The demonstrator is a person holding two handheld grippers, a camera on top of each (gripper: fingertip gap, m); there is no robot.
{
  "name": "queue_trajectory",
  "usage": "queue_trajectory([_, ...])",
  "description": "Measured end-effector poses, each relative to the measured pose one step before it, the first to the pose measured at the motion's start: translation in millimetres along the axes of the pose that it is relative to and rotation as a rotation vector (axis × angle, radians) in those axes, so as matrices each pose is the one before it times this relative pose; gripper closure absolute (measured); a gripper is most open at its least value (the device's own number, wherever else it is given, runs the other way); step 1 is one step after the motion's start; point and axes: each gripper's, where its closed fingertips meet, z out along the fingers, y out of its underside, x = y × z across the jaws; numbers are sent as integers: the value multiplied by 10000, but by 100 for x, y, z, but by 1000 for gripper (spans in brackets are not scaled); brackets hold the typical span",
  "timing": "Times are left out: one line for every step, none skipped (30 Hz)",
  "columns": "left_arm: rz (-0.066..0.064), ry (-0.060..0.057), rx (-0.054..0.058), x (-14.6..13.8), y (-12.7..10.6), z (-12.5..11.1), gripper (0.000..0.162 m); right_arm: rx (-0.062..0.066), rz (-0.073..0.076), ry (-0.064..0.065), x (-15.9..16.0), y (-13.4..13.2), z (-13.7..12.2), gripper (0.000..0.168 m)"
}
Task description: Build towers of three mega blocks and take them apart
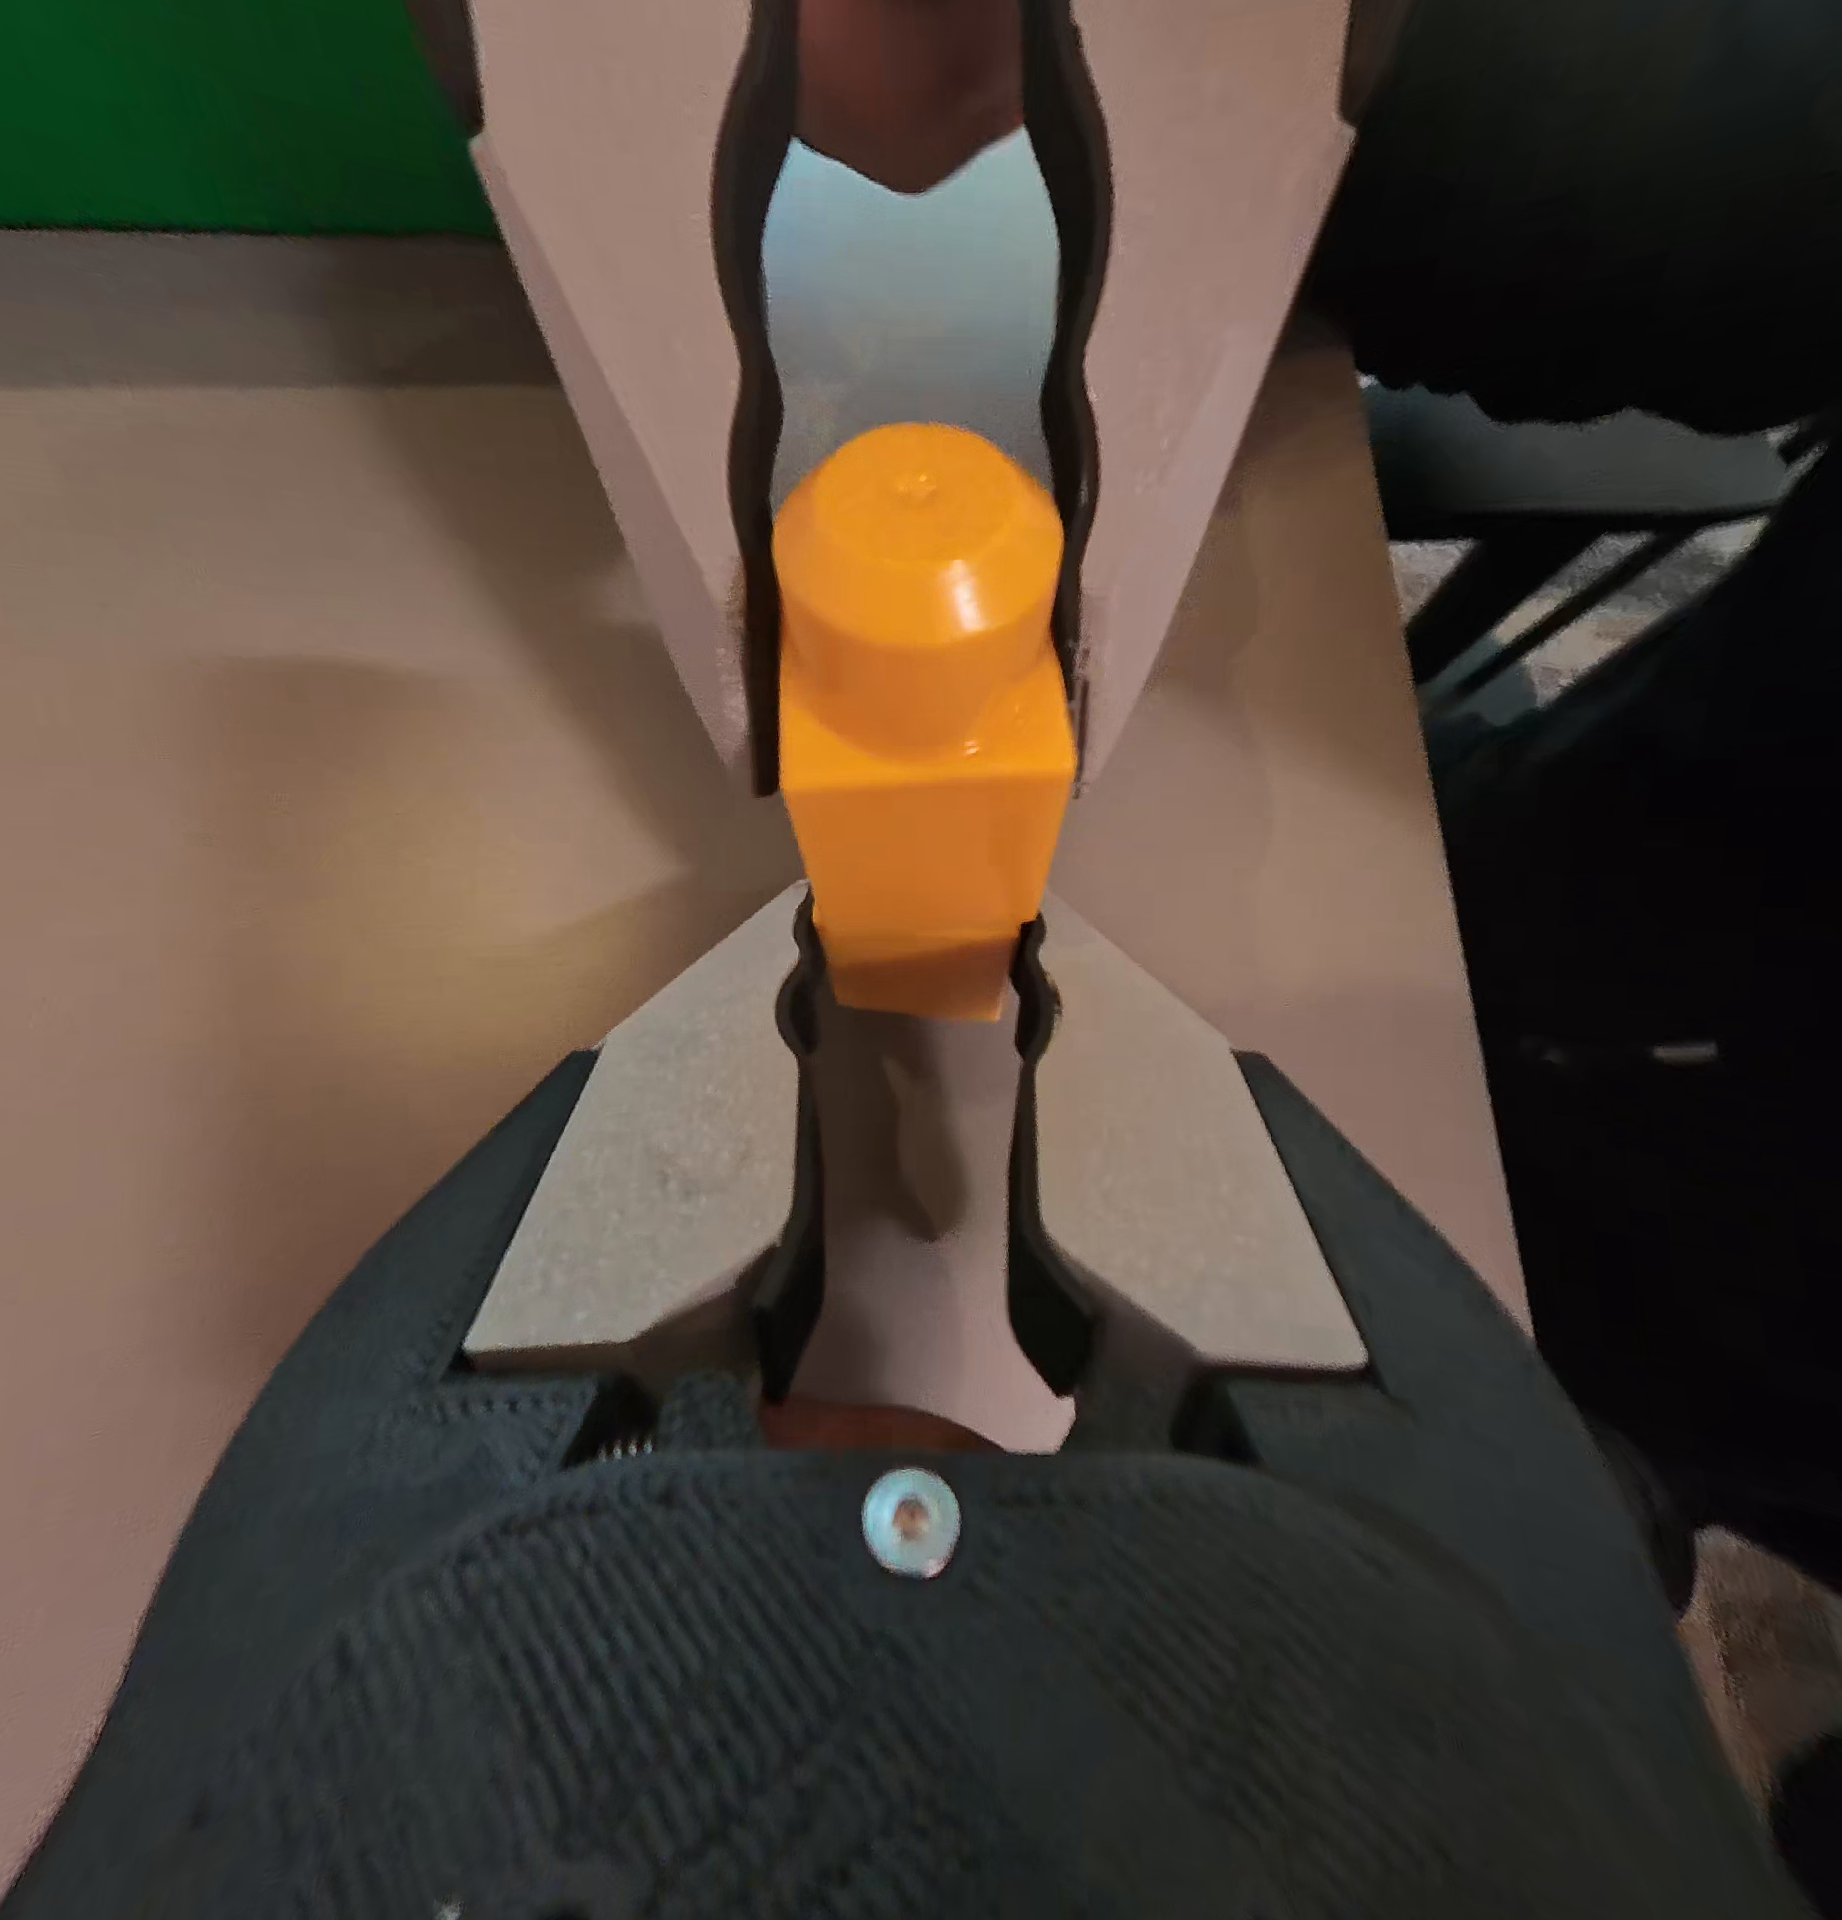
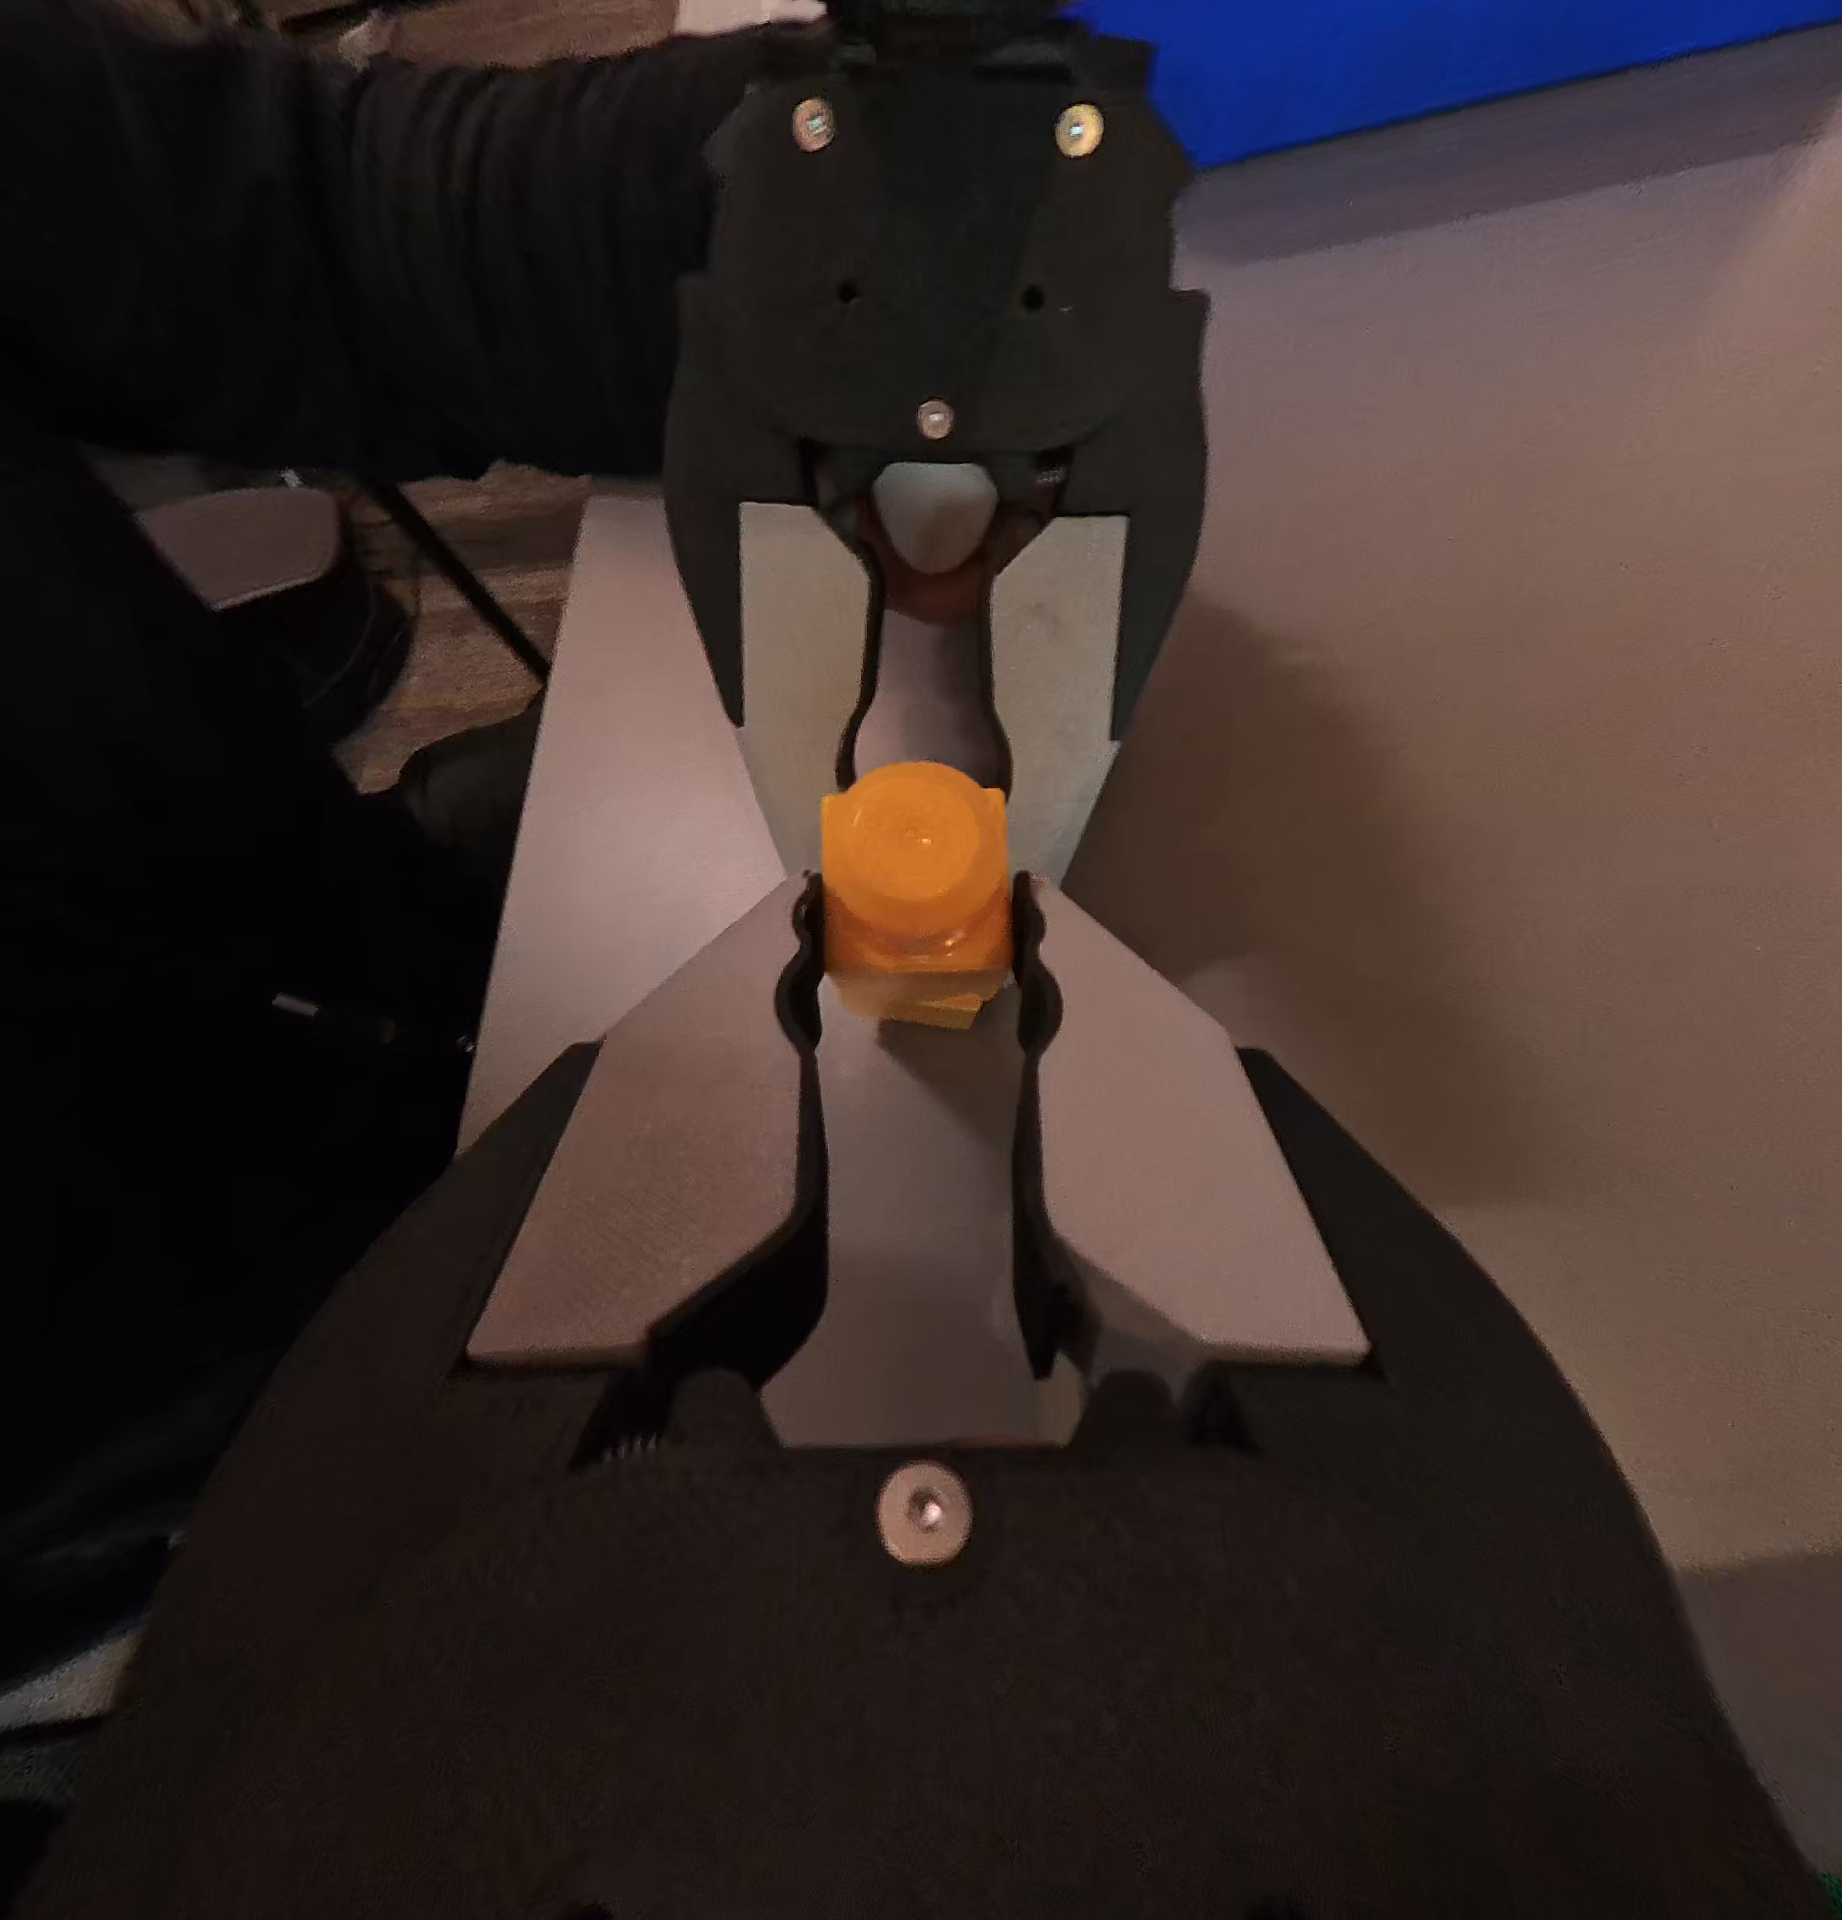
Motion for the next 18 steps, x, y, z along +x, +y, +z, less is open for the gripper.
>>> queue_trajectory([-158,-149,121,-314,-241,-85,129,87,89,252,429,-160,-140,135])
queue_trajectory([-58,-133,50,-234,-119,-24,128,42,74,167,278,-102,-104,135])
queue_trajectory([20,-131,-34,-181,32,27,128,-60,49,92,135,70,-1,135])
queue_trajectory([41,-154,-84,-205,116,71,128,-103,-35,117,105,146,88,134])
queue_trajectory([8,-179,-91,-256,129,82,128,-125,-26,181,196,165,113,134])
queue_trajectory([-31,-198,-55,-321,75,54,128,-75,39,187,254,89,102,134])
queue_trajectory([-44,-187,6,-318,-26,-8,129,-17,70,219,332,-9,44,134])
queue_trajectory([-36,-98,59,-207,-106,-67,129,67,89,141,231,-135,-28,134])
queue_trajectory([-54,-19,75,-90,-103,-98,129,90,95,61,118,-167,-60,135])
queue_trajectory([-48,-68,44,-162,-58,-63,128,79,82,69,140,-135,-25,134])
queue_trajectory([6,-69,-27,-133,50,8,128,3,44,103,181,-13,33,134])
queue_trajectory([39,-31,-69,-33,122,77,128,-72,-22,-8,-33,116,110,134])
queue_trajectory([44,-30,-63,-16,123,102,128,-62,-117,45,-1,112,104,134])
queue_trajectory([47,-13,-41,-3,82,83,128,-37,-185,40,-28,82,74,135])
queue_trajectory([39,-19,3,-38,28,29,128,11,-123,38,2,30,46,134])
queue_trajectory([-11,25,66,-32,-69,-46,128,83,38,12,85,-113,-1,135])
queue_trajectory([-1,93,99,65,-104,-95,128,122,-9,-50,-35,-170,-28,135])
queue_trajectory([128,61,68,104,-82,-74,128,59,-66,-82,-143,-72,-43,134])
